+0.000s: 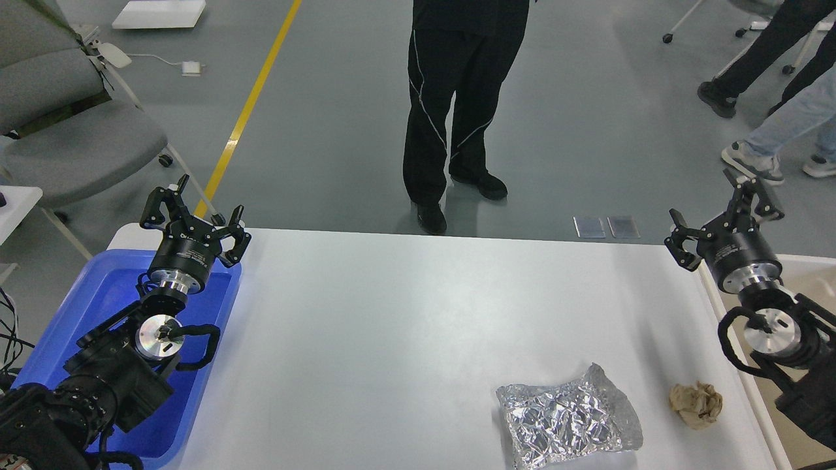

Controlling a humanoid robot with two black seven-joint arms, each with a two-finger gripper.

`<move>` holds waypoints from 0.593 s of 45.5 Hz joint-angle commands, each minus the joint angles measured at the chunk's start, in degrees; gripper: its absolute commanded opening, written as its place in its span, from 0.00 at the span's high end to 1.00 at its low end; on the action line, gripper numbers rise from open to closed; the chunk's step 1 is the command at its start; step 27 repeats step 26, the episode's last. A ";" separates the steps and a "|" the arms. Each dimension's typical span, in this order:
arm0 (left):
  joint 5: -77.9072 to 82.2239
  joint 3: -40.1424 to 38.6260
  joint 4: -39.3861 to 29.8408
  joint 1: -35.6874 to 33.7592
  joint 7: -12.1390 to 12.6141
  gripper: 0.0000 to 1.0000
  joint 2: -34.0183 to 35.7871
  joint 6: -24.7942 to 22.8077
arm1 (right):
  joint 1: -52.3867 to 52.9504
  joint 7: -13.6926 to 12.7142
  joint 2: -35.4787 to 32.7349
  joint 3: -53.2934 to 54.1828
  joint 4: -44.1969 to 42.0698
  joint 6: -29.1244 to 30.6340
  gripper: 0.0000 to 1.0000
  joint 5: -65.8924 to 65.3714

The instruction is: Tidy desktop

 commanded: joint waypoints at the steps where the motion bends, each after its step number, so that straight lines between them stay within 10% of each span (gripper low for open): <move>1: -0.02 0.00 0.00 0.01 -0.02 0.00 0.00 0.08 | -0.94 3.23 5.17 0.79 -2.88 -0.99 0.00 -0.40; 27: -0.02 0.00 0.00 0.01 -0.02 0.00 0.00 0.08 | 0.46 3.31 8.61 -0.88 -7.46 0.60 0.00 -0.58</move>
